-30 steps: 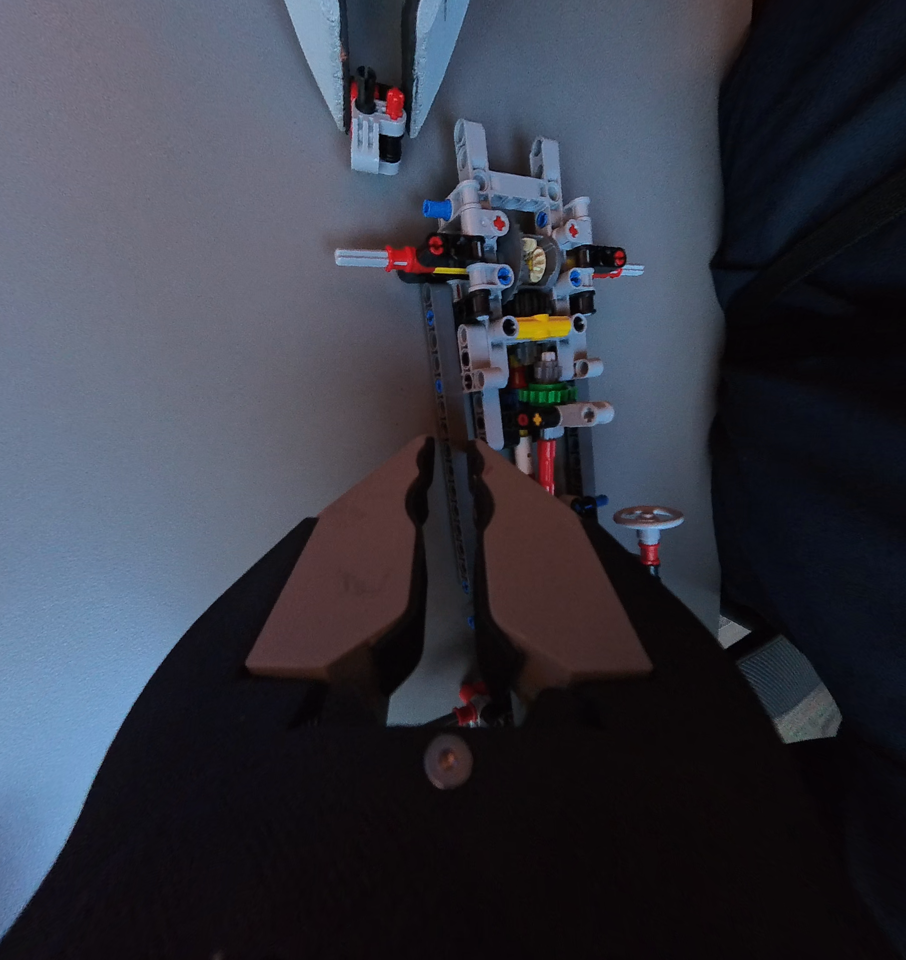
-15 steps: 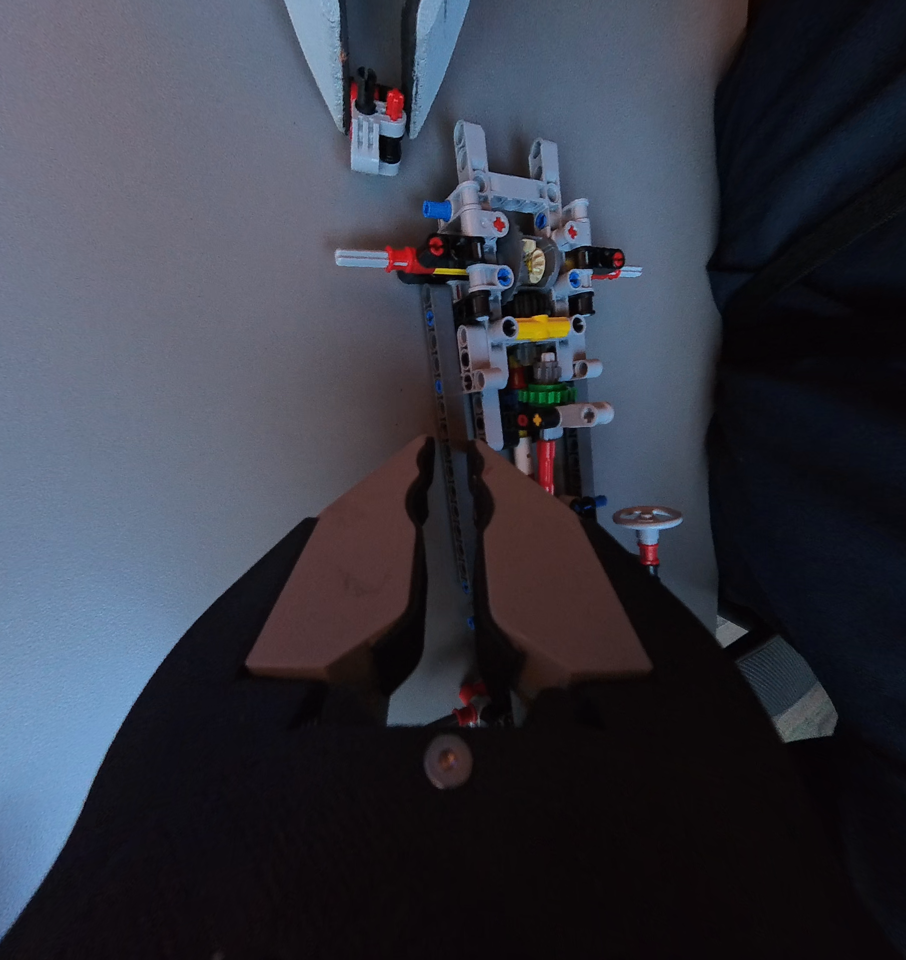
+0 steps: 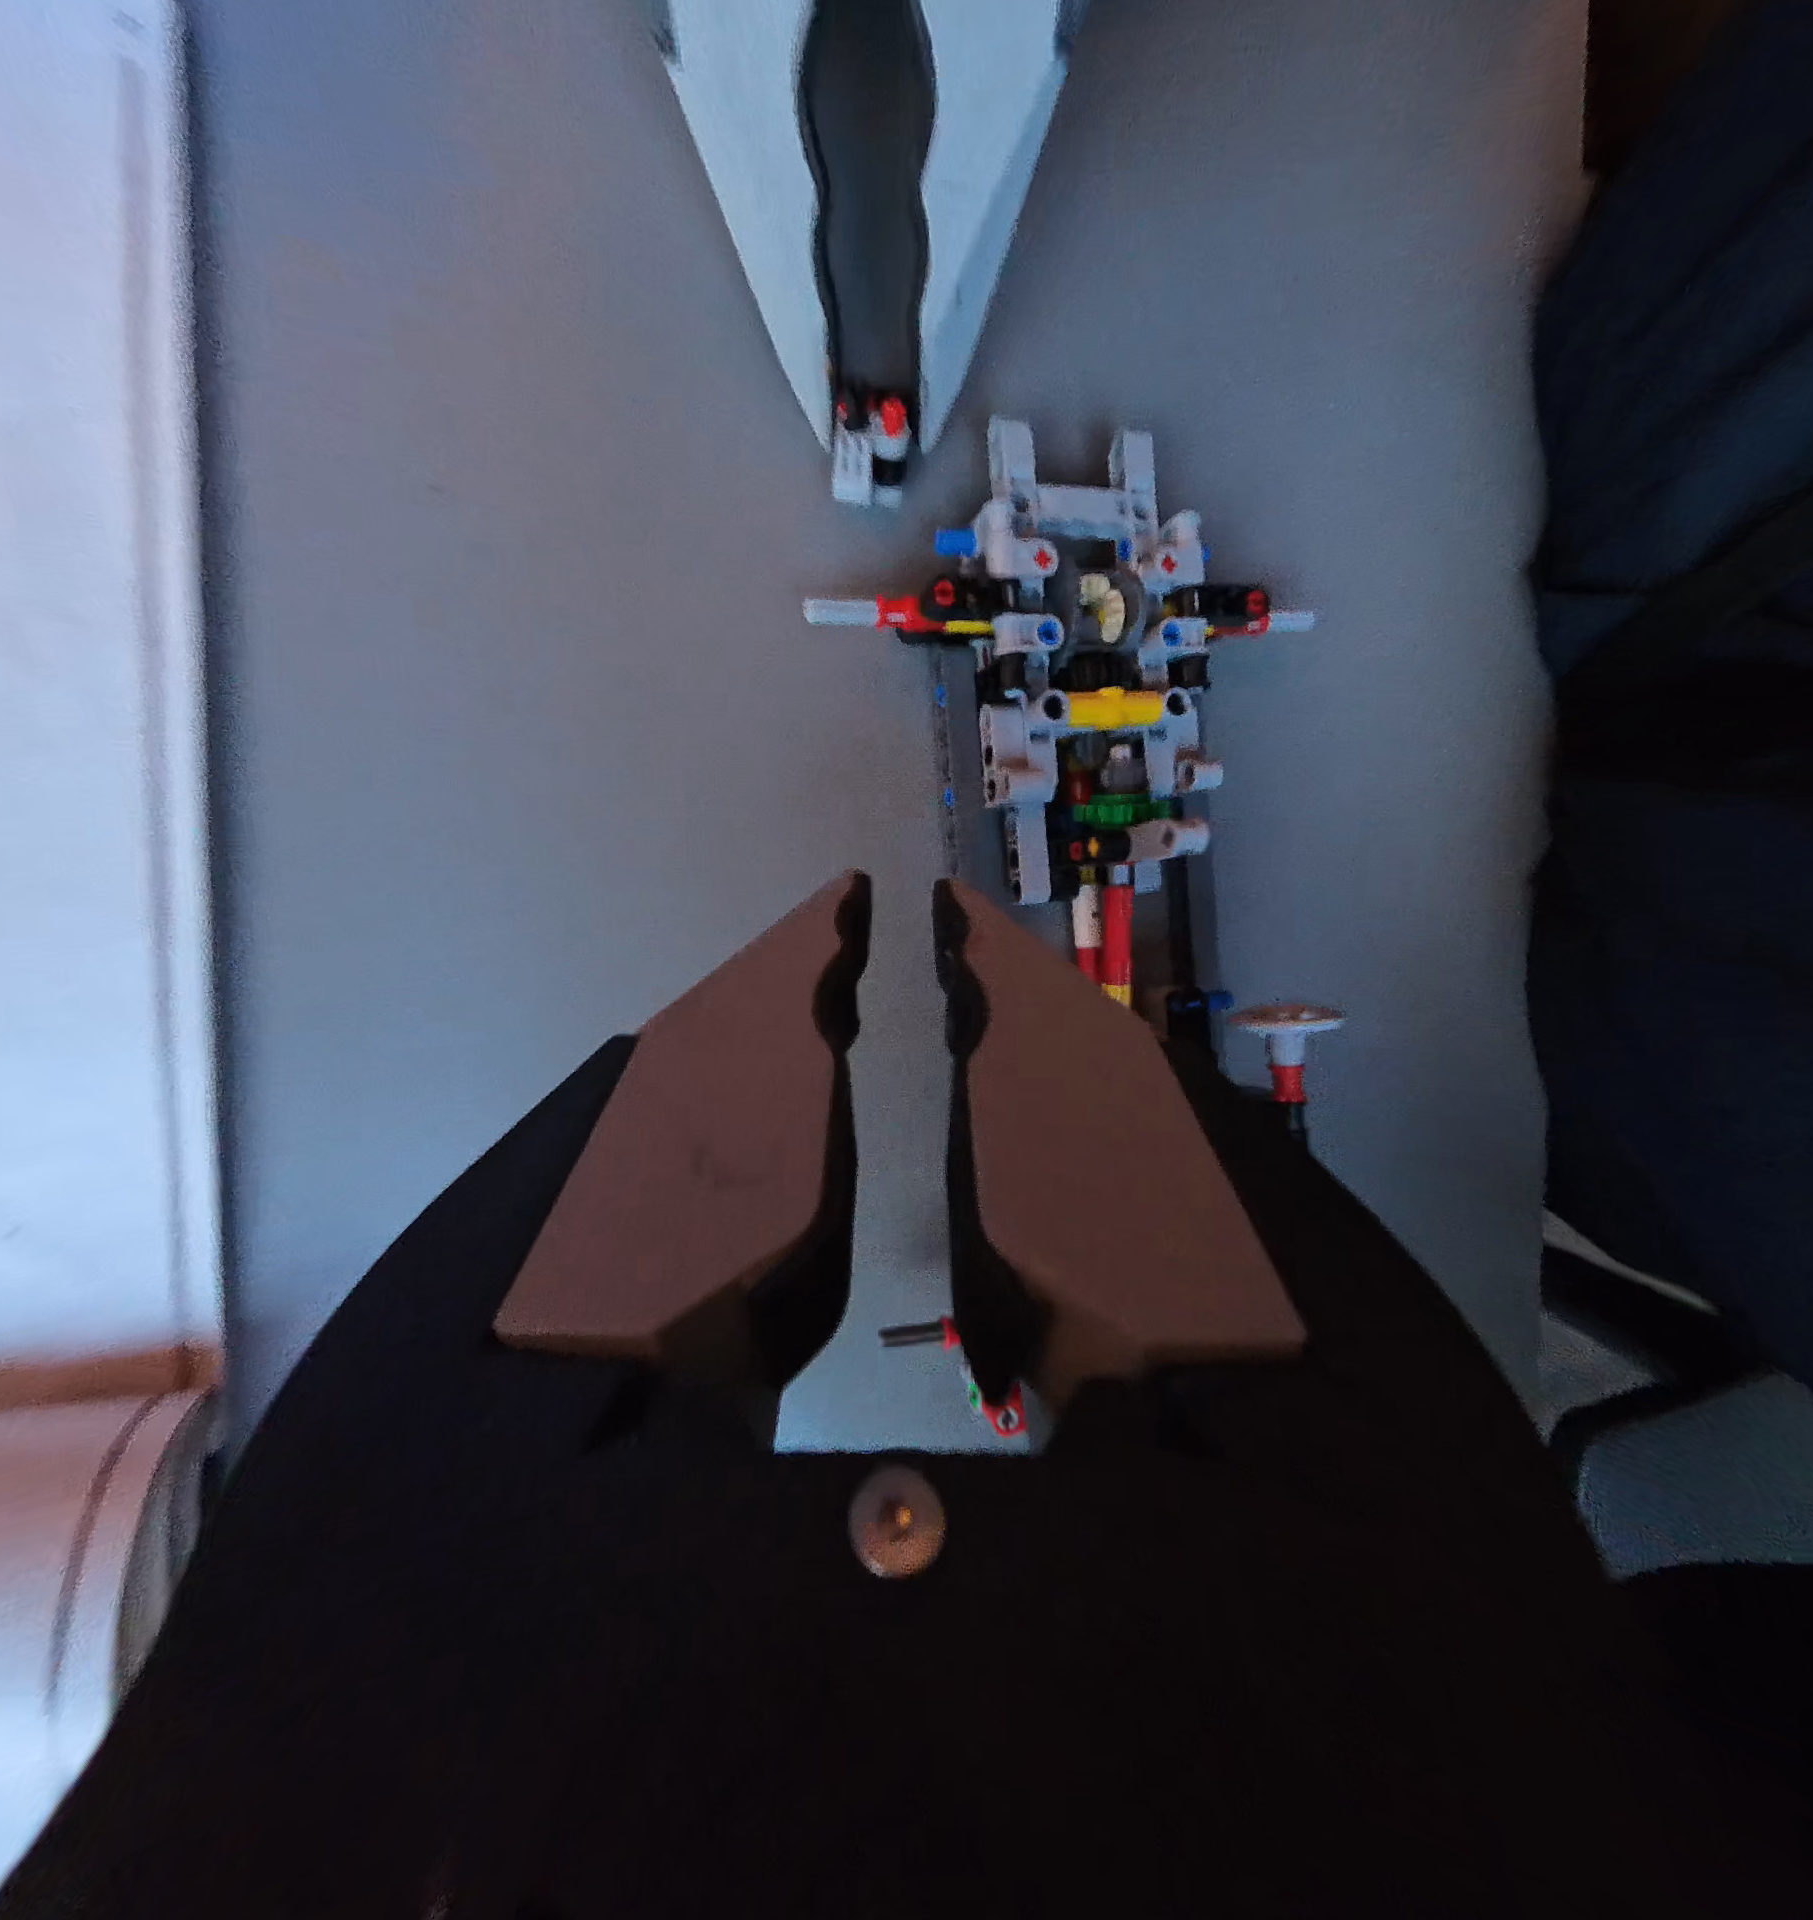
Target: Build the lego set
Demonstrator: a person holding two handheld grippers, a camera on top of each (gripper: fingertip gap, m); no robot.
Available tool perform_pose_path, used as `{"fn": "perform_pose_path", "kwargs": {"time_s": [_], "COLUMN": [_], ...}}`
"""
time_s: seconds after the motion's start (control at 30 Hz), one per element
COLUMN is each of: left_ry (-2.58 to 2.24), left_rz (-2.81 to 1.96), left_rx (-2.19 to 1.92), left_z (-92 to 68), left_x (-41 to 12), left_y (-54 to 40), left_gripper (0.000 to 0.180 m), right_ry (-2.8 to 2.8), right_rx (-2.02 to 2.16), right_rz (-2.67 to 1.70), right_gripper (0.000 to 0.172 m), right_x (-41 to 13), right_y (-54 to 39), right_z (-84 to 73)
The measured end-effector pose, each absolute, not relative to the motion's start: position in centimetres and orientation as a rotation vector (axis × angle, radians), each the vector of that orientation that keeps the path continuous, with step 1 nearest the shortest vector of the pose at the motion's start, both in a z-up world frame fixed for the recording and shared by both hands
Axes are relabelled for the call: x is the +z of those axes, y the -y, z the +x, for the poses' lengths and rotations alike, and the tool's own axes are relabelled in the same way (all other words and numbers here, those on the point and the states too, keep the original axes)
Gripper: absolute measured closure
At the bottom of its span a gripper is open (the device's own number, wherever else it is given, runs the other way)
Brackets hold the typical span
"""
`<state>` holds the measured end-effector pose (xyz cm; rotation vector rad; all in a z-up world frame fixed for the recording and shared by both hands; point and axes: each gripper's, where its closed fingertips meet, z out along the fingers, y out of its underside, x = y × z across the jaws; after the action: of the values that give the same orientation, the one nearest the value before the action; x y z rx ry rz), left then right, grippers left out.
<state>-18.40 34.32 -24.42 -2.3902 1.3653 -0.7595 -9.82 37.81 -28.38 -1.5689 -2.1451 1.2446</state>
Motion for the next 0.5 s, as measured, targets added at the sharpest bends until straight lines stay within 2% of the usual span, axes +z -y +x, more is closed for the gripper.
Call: {"fn": "perform_pose_path", "kwargs": {"time_s": [0.2, 0.5], "left_ry": [-1.123, -0.735], "left_rz": [-2.277, -2.148], "left_rx": [-0.568, -0.509], "left_z": [-20.0, -24.1], "left_x": [-20.0, -20.1], "left_y": [-36.8, -36.7], "left_gripper": [0.17, 0.172], "right_ry": [2.156, 2.111], "right_rx": [1.238, 1.16], "right_rz": [-1.551, -1.541], "right_gripper": [0.159, 0.159], "right_x": [-28.4, -28.5], "right_y": [-37.7, -38.2], "right_z": [-9.9, -10.1]}}
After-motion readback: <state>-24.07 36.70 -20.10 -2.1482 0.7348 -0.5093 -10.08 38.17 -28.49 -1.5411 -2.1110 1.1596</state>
